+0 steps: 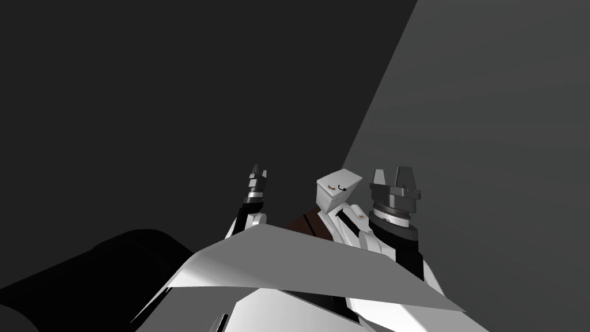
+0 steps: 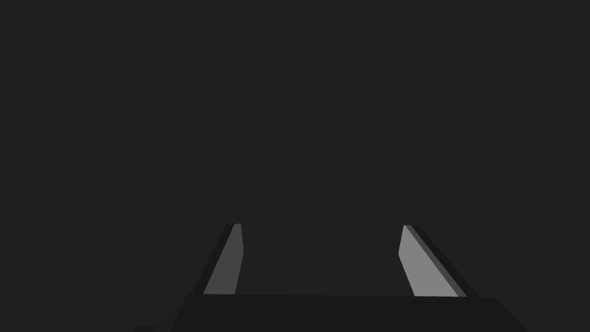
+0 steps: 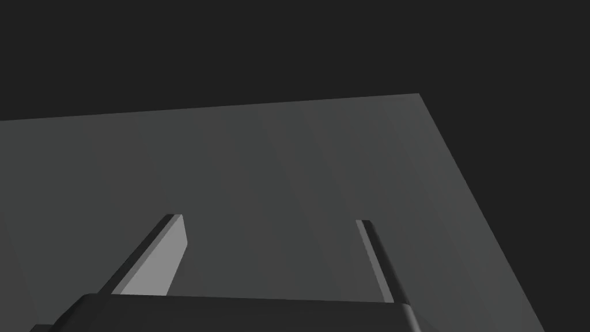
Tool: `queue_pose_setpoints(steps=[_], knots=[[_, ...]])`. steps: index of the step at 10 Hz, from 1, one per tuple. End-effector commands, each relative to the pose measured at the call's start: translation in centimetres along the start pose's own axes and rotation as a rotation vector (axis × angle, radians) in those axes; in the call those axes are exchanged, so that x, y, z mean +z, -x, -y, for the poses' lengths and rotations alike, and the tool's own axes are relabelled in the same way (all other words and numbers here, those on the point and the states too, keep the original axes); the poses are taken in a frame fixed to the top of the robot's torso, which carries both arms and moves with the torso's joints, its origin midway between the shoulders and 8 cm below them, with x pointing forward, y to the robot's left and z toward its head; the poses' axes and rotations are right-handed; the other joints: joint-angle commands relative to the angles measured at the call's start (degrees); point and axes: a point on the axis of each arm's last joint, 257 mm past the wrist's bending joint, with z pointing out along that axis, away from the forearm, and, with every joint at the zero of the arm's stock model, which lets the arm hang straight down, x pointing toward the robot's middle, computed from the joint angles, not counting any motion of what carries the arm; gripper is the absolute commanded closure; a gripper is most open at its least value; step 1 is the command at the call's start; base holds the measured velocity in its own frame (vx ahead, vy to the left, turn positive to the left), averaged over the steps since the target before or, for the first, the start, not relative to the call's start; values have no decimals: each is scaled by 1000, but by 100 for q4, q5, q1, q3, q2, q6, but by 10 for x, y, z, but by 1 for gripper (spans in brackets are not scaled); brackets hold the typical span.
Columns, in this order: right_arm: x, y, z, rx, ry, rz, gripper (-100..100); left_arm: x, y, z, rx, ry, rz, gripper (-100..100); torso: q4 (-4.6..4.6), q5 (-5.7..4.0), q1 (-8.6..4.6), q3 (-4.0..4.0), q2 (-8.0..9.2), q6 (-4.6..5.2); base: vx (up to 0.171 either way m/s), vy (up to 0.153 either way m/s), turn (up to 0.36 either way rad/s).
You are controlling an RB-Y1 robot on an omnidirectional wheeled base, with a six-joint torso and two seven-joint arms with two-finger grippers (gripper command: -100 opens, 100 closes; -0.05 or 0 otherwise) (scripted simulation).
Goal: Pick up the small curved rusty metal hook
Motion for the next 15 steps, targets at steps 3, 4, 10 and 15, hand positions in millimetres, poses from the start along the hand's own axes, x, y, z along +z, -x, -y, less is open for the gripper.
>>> queue_pose_setpoints(steps=[3, 4, 10, 15], knots=[[4, -5, -5, 87, 49, -40, -100, 0, 0, 0, 0, 0, 0, 0, 1, -1, -5, 2, 3, -1, -14, -10, 33], [6, -7, -7, 123, 69, -47, -100, 0, 0, 0, 0, 0, 0, 0, 1, -2, -7, 4, 7, 0, -28, -19, 45], [13, 2, -12, 305, 143, -12, -100, 0, 0, 0, 0, 0, 0, 0, 2, -2, -6, 4, 7, 0, -22, -16, 26], [18, 16, -12, 463, 199, 46, -100, 0, 0, 0, 0, 0, 0, 0, 2, -2, -6, 4, 6, 1, -23, -19, 25]])
